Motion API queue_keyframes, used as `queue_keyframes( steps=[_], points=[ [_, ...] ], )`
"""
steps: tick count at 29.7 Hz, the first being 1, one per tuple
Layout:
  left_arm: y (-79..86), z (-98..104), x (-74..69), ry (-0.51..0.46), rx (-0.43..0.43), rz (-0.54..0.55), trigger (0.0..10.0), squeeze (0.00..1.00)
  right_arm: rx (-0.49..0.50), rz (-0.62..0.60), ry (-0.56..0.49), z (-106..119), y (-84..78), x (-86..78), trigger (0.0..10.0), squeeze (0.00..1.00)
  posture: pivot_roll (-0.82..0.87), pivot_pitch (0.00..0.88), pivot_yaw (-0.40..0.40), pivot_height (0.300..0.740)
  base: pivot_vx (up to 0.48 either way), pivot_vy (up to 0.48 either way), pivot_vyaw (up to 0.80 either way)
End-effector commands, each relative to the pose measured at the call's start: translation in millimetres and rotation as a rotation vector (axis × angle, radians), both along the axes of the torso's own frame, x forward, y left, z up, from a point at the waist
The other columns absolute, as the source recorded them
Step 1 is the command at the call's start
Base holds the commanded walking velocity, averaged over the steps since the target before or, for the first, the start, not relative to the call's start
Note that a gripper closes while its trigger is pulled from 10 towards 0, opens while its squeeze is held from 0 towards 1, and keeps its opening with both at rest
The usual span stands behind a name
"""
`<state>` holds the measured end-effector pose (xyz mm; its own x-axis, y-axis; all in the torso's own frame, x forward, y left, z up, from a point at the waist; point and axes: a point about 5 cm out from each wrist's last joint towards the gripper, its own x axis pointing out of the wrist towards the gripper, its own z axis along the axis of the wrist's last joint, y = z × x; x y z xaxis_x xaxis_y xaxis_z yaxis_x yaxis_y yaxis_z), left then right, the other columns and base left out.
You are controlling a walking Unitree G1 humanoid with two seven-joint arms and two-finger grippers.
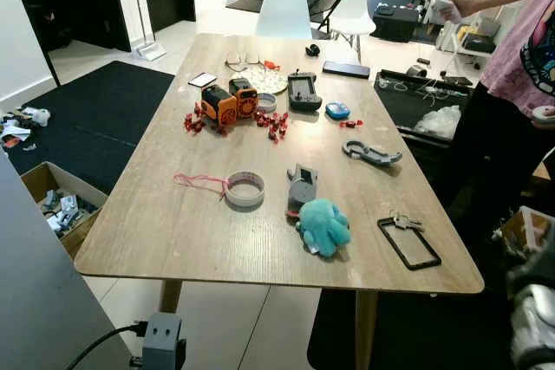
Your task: Hang keys on a hook
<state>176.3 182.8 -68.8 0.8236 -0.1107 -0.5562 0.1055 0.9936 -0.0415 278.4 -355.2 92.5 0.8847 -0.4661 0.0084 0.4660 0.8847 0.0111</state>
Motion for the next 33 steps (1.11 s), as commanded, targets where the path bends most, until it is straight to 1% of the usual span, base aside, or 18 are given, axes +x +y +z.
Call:
queue_keyframes(
  steps=[1,2,3,5,6,7,13,14,15,16,18,19,20,22,23,27,32,33],
  points=[
    [0.3,-2,-3.3,0.010,0.002,-0.008,10.0,0.00,0.007,0.053,-0.006,2,6.7,5.8,10.0,0.00,0.05,0.025,-0.049,0.740,0.000,0.000,0.00],
    [1.5,-2,-5.4,0.016,0.004,-0.007,10.0,0.00,-0.003,0.158,-0.021,8,20.6,18.1,10.0,0.00,0.05,0.027,-0.048,0.740,0.000,0.000,0.00],
    [1.5,-2,-5.4,0.016,0.004,-0.007,10.0,0.00,-0.003,0.158,-0.021,8,20.6,18.1,10.0,0.00,0.05,0.027,-0.048,0.740,0.000,0.000,0.00],
    [2.4,-3,-6.7,0.019,0.004,-0.006,10.0,0.00,-0.002,0.229,-0.030,11,30.0,24.6,10.0,0.00,0.05,0.028,-0.048,0.740,0.000,0.000,0.00],
    [2.4,-3,-6.7,0.019,0.004,-0.006,10.0,0.00,-0.002,0.229,-0.030,11,30.0,24.6,10.0,0.00,0.05,0.028,-0.048,0.740,0.000,0.000,0.00],
    [3.2,-3,-7.1,0.022,0.004,-0.006,10.0,0.00,-0.007,0.283,-0.027,11,36.1,27.1,10.0,0.00,0.05,0.031,-0.046,0.740,0.000,0.000,0.00],
    [3.4,-4,-7.3,0.030,0.004,-0.010,10.0,0.00,0.011,0.316,-0.018,7,38.6,25.4,10.0,0.02,0.05,0.032,-0.044,0.740,0.000,0.000,0.00],
    [3.3,-4,-7.4,0.032,0.004,-0.012,10.0,0.00,0.023,0.328,-0.013,4,40.0,24.5,10.0,0.44,0.04,0.033,-0.041,0.740,0.000,0.000,0.00],
    [3.0,-4,-7.4,0.034,0.004,-0.014,10.0,0.00,0.027,0.344,-0.006,2,42.2,23.9,10.0,0.62,0.04,0.033,-0.041,0.740,0.000,0.000,0.00],
    [2.9,-4,-7.3,0.035,0.004,-0.016,10.0,0.00,0.026,0.362,0.005,-1,44.8,23.6,10.0,0.72,0.04,0.033,-0.042,0.740,0.000,0.000,0.00],
    [2.6,-4,-7.3,0.036,0.004,-0.019,10.0,0.00,0.022,0.382,0.017,-3,47.6,23.4,10.0,0.73,0.04,0.033,-0.042,0.740,0.000,0.000,0.00],
    [2.2,-4,-7.3,0.036,0.004,-0.022,10.0,0.00,0.006,0.397,0.044,-7,50.4,22.7,10.0,0.62,0.05,0.033,-0.043,0.740,0.000,0.000,0.00],
    [1.8,-4,-7.3,0.037,0.004,-0.025,10.0,0.00,-0.004,0.408,0.065,-9,52.1,21.9,10.0,0.46,0.05,0.033,-0.044,0.740,0.000,0.000,0.00],
    [1.4,-4,-7.3,0.037,0.003,-0.027,10.0,0.00,-0.012,0.417,0.084,-12,53.4,21.0,10.0,0.46,0.05,0.033,-0.044,0.740,0.000,0.000,0.00],
    [1.3,-4,-7.5,0.038,0.003,-0.027,10.0,0.00,-0.014,0.416,0.093,-13,53.0,20.4,10.0,0.00,0.05,0.034,-0.044,0.740,0.000,0.000,0.00],
    [1.0,-5,-8.2,0.042,0.006,-0.034,10.0,0.00,-0.021,0.417,0.115,-15,52.7,19.6,10.0,0.00,0.04,0.035,-0.041,0.740,0.000,0.000,0.00],
    [0.9,-5,-8.9,0.043,0.009,-0.039,10.0,0.00,-0.061,0.501,0.142,-20,66.7,20.5,10.0,0.00,0.05,0.034,-0.043,0.740,0.000,0.000,0.00],
    [0.9,-5,-8.9,0.043,0.009,-0.039,10.0,0.00,-0.061,0.501,0.142,-20,66.7,20.5,10.0,0.00,0.05,0.034,-0.043,0.740,0.000,0.000,0.00]
  ],
)
